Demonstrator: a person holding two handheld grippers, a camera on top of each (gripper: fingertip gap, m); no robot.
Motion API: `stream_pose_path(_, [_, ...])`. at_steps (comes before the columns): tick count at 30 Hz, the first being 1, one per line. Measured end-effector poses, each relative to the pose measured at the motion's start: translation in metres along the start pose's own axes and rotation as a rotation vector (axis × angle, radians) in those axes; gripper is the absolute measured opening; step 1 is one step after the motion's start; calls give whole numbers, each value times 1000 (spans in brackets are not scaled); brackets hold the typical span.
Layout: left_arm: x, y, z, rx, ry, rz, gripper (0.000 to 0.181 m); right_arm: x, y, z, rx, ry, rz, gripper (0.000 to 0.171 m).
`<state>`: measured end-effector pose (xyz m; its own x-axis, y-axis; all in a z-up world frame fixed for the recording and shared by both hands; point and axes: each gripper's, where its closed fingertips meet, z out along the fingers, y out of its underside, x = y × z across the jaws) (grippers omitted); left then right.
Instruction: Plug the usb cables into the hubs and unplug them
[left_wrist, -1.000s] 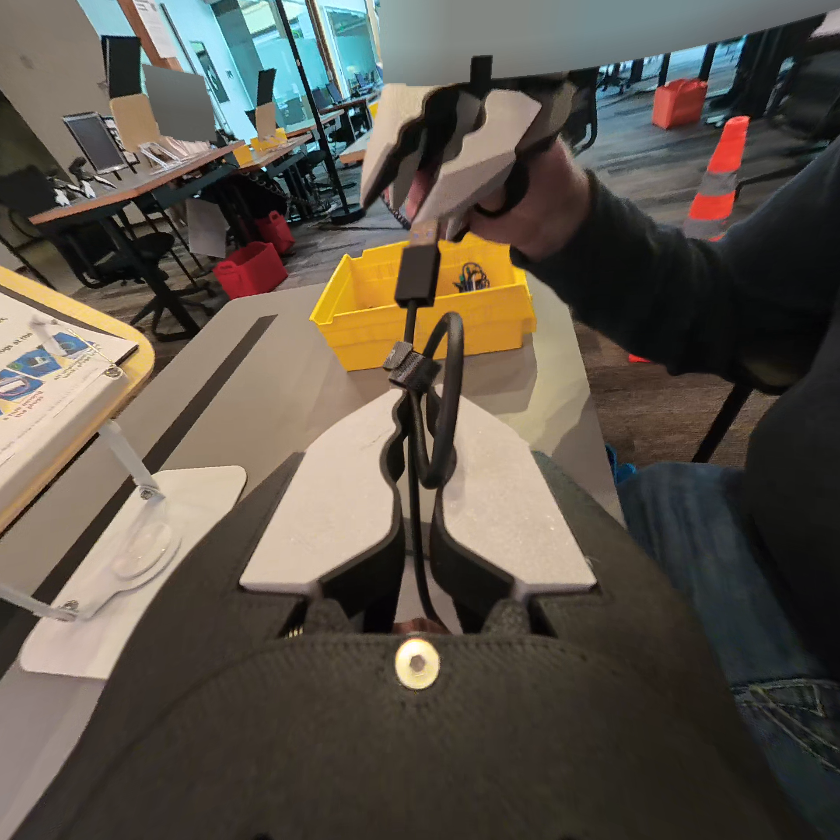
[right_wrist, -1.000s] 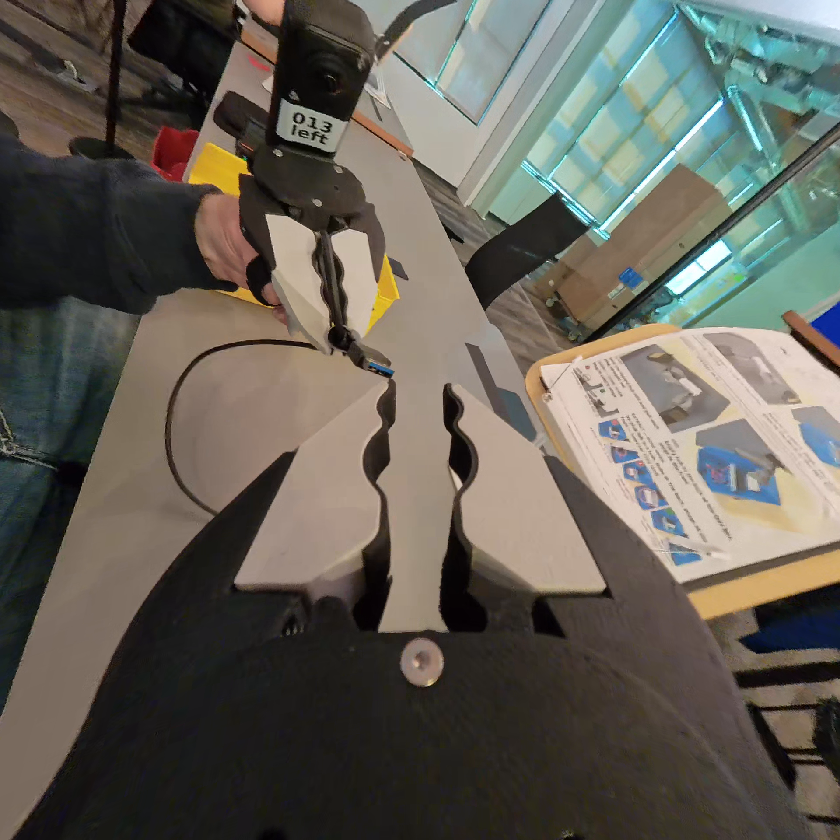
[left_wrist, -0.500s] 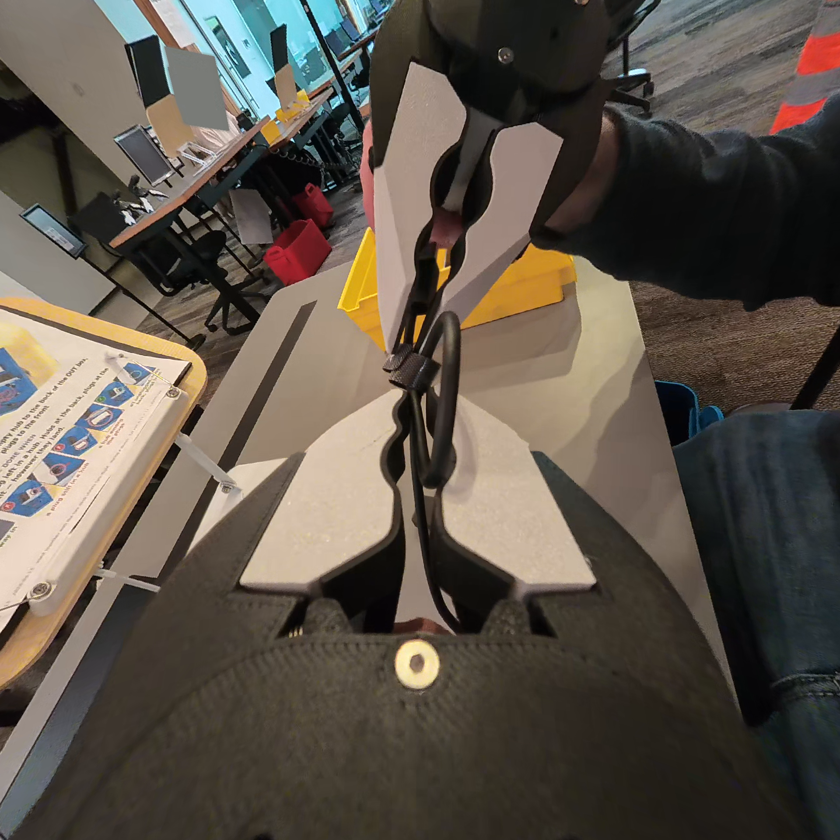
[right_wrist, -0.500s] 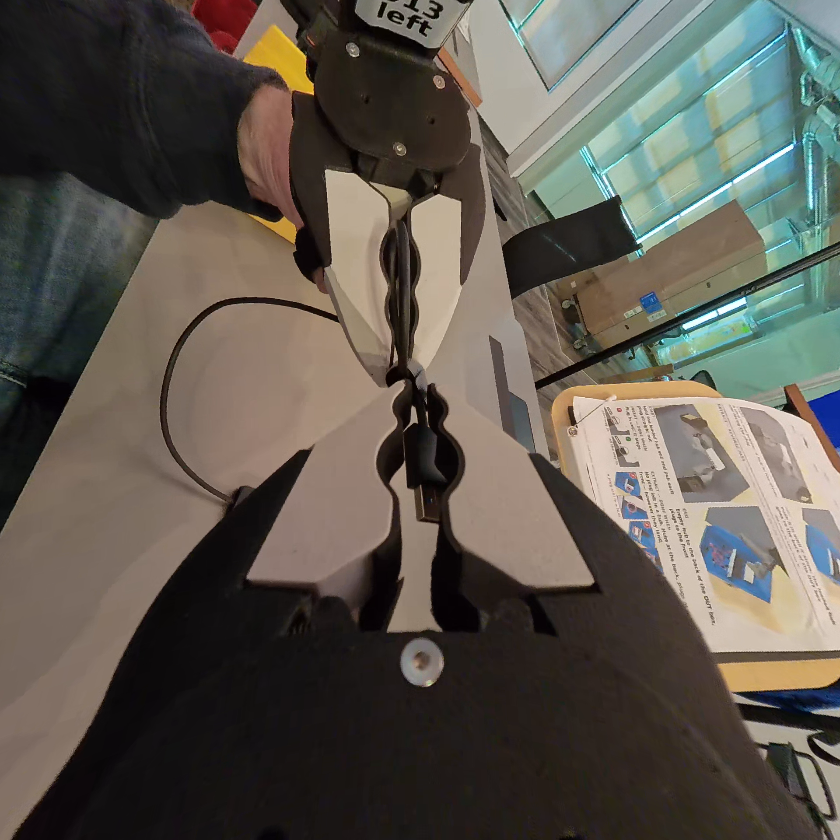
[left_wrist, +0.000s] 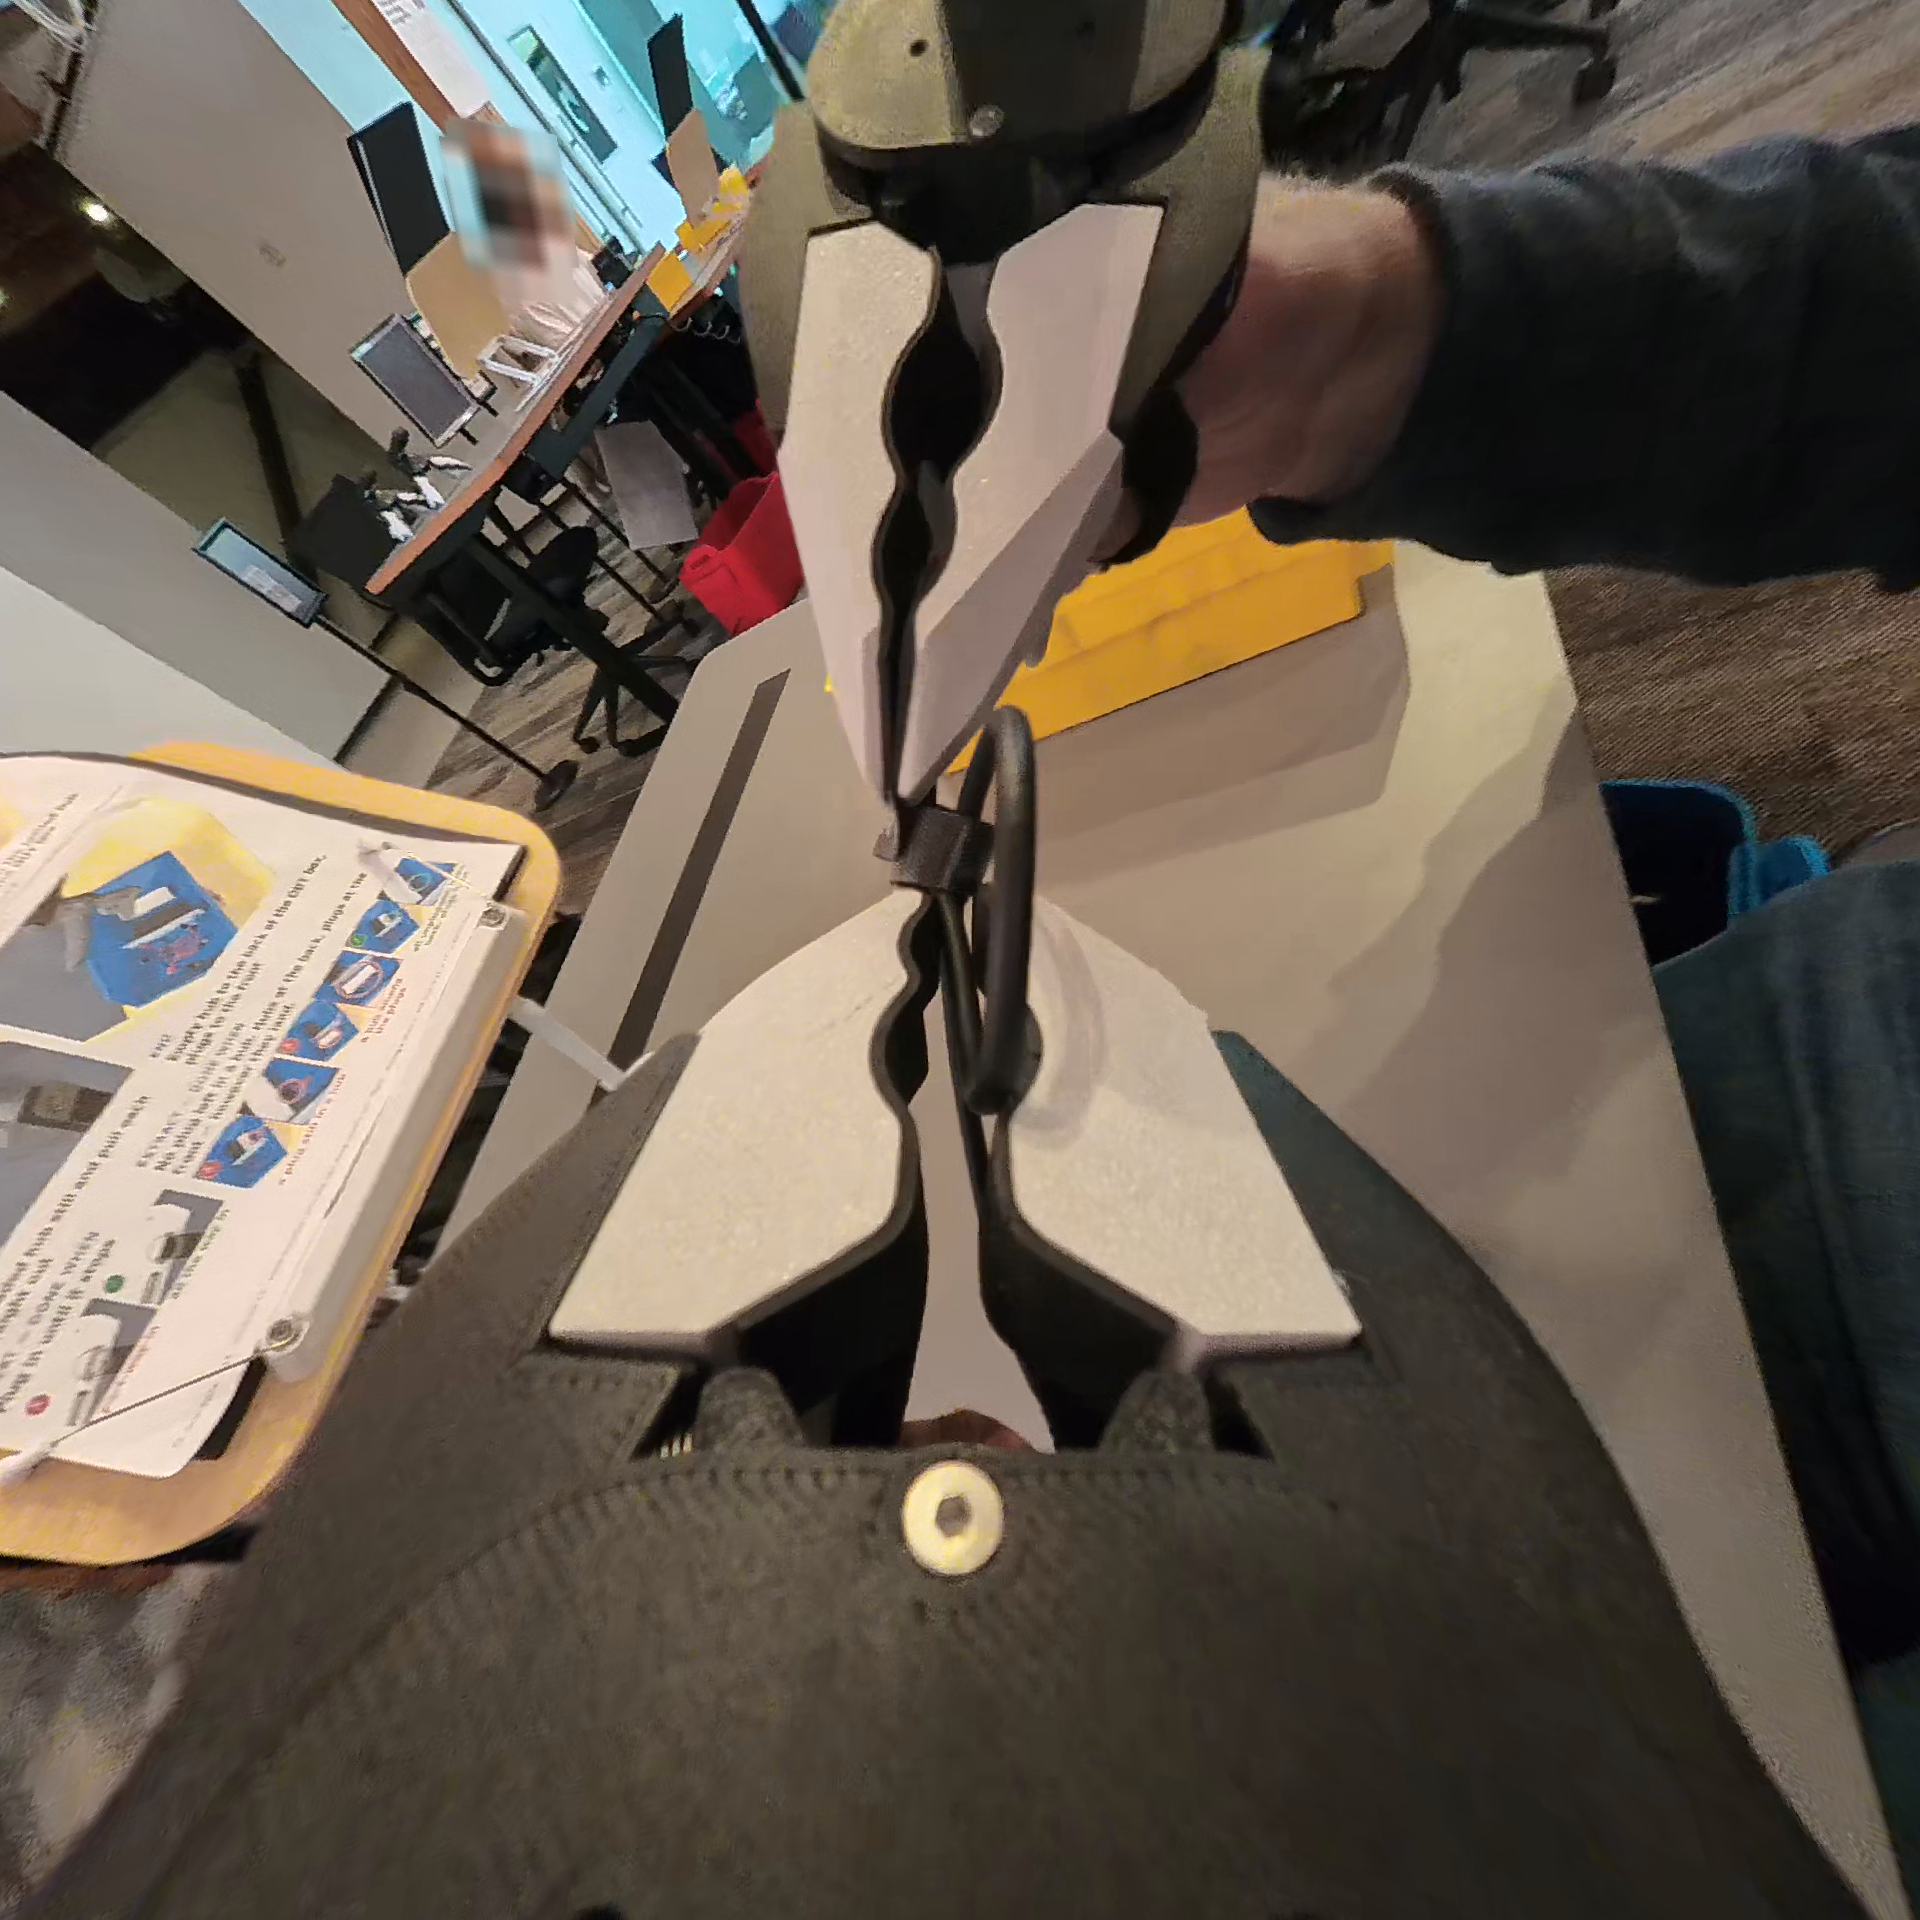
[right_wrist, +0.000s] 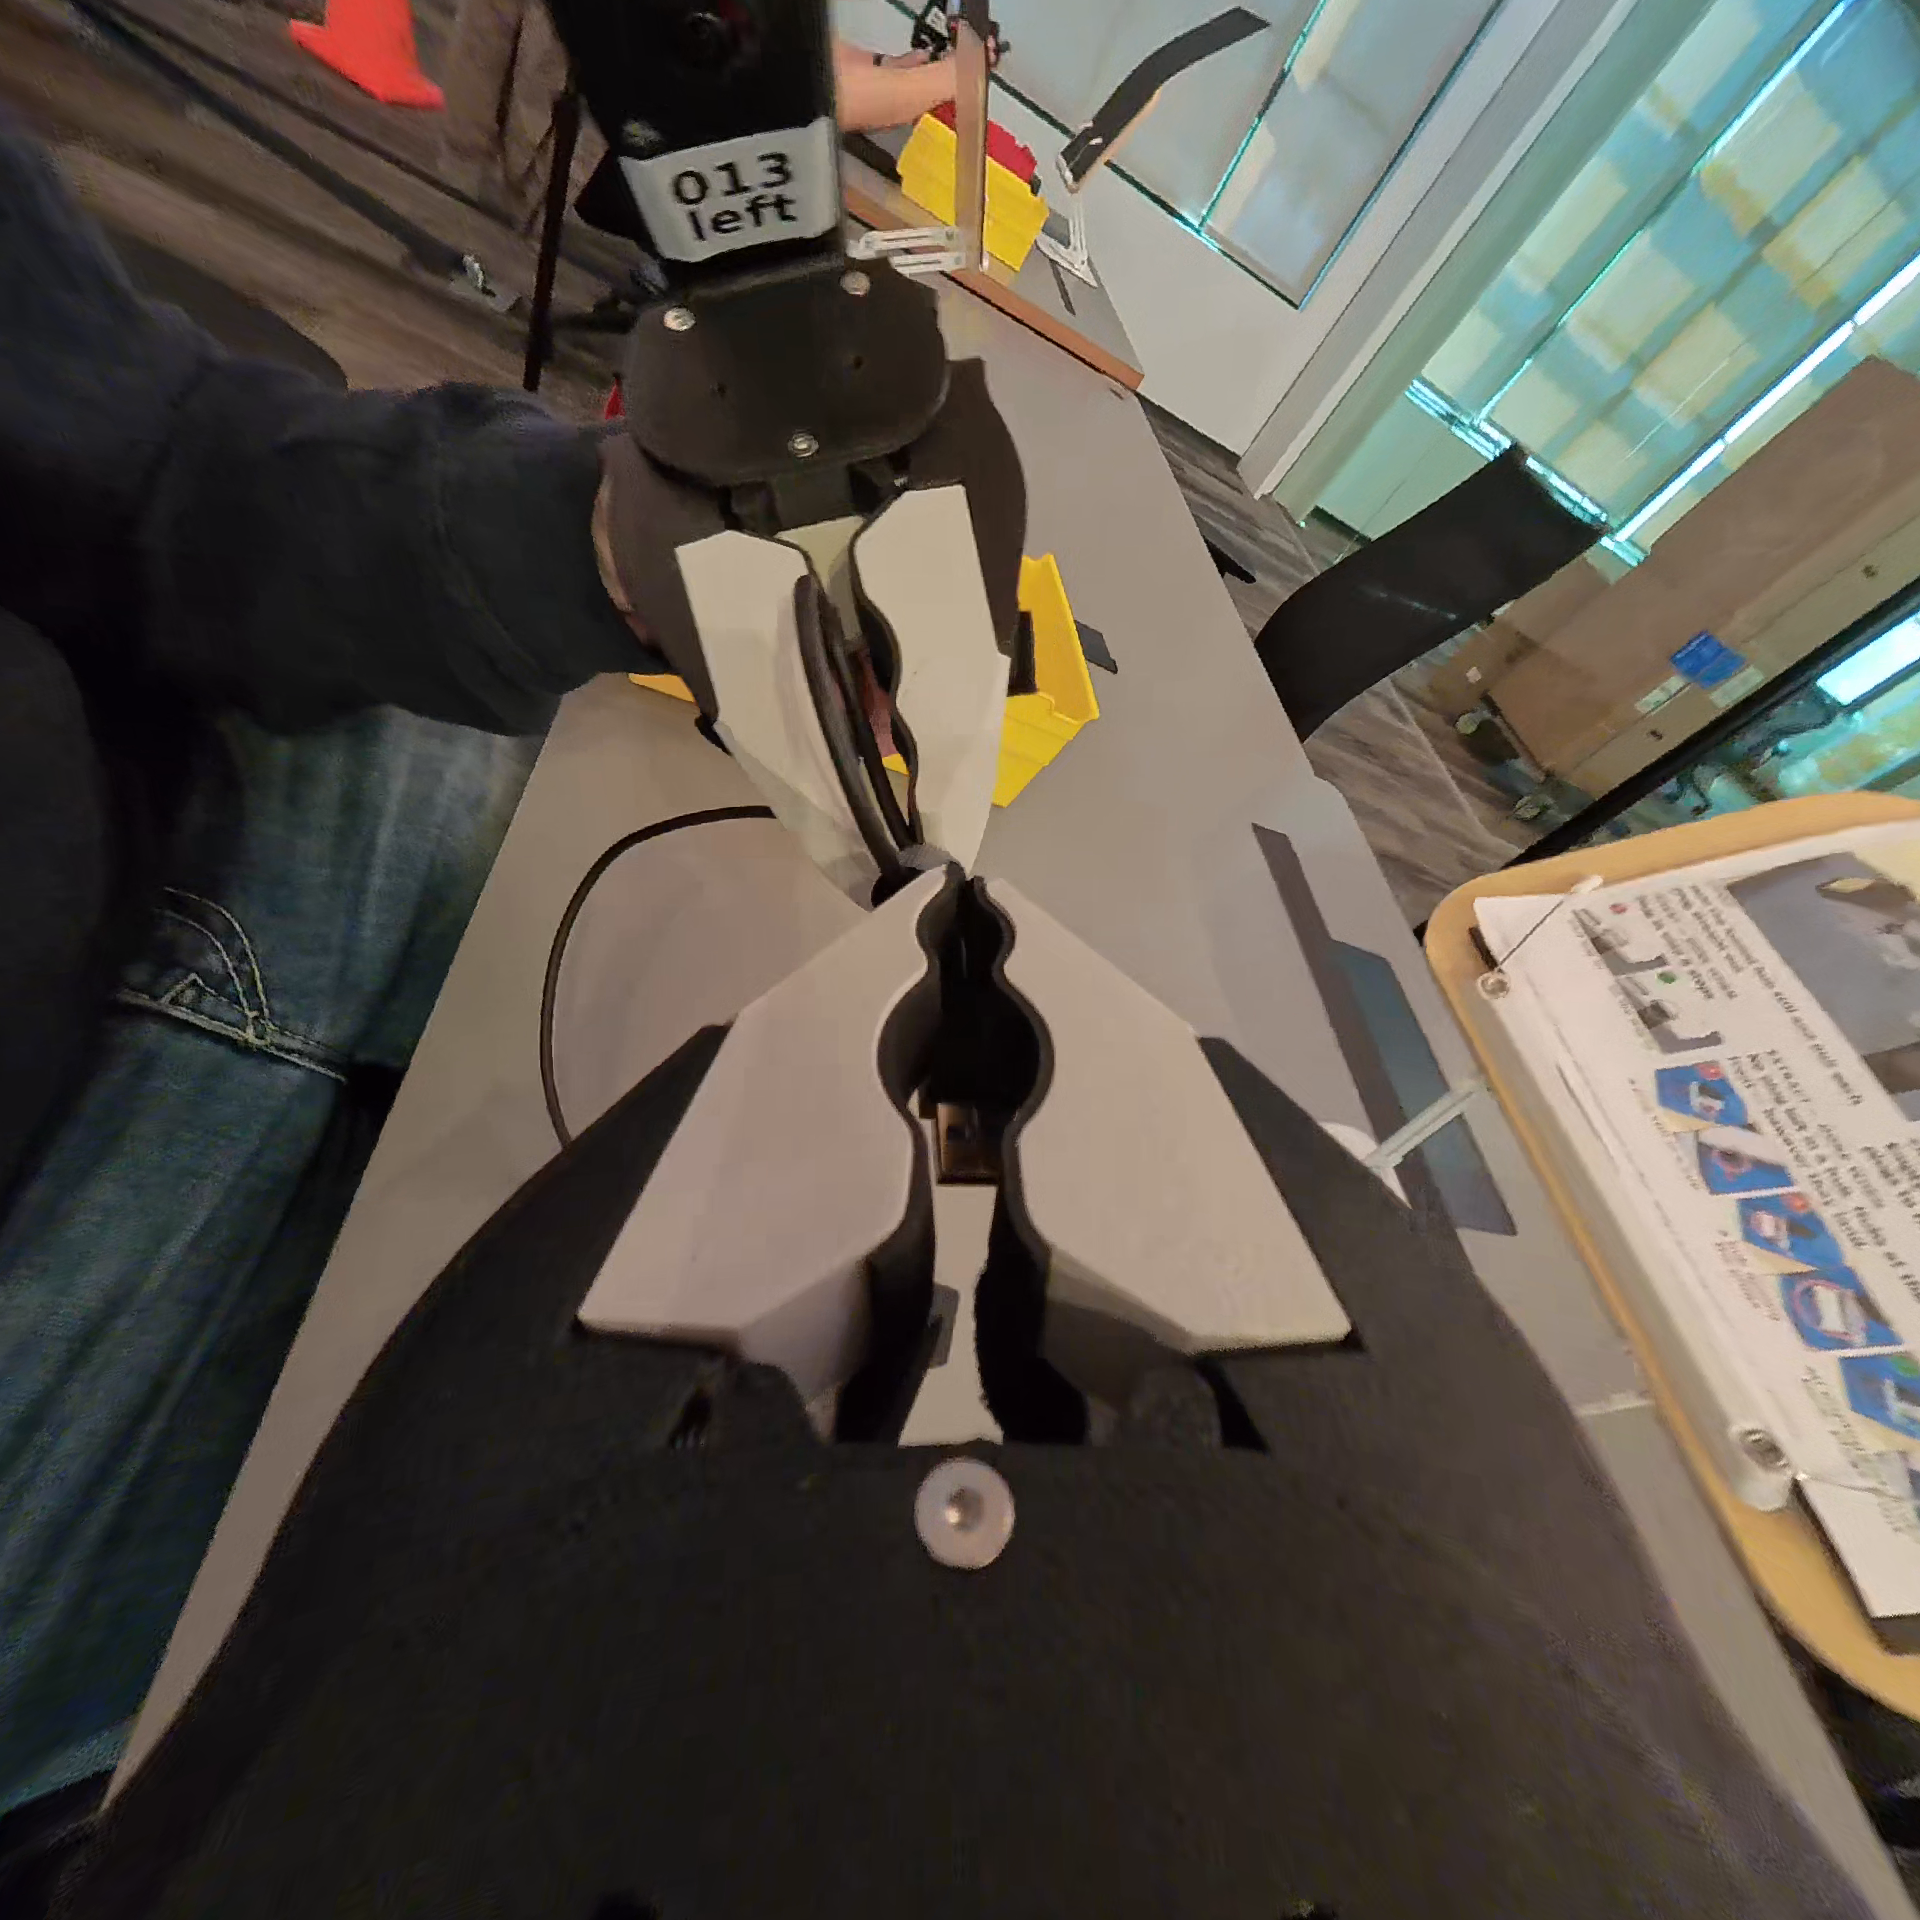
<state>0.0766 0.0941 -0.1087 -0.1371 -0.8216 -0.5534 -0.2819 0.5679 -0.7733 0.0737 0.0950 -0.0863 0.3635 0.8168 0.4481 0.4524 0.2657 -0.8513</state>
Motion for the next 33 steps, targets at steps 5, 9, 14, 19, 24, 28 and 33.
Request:
stream_pose_path(5, [-2,-3,3,-39,-75,98,4,14,4,-1,30,57,180,0])
stream_pose_path(9, [-7,0,7,-96,-145,165,5,23,17,-2,-14,125,256,0])
stream_pose_path(14, [-15,-5,4,-20,-173,84,4,26,24,-4,4,87,408,0])
stream_pose_path(19, [-22,-10,1,123,-152,-83,4,21,22,-4,46,27,441,0])
stream_pose_path(24, [-21,-16,-4,262,-58,-217,3,19,14,-8,126,-29,427,0])
stream_pose_path(28, [-20,-22,-10,358,33,-331,3,21,-3,-15,183,14,258,0])
stream_pose_path(33, [-17,-19,-10,363,122,-413,3,23,-1,-17,80,129,-18,9])
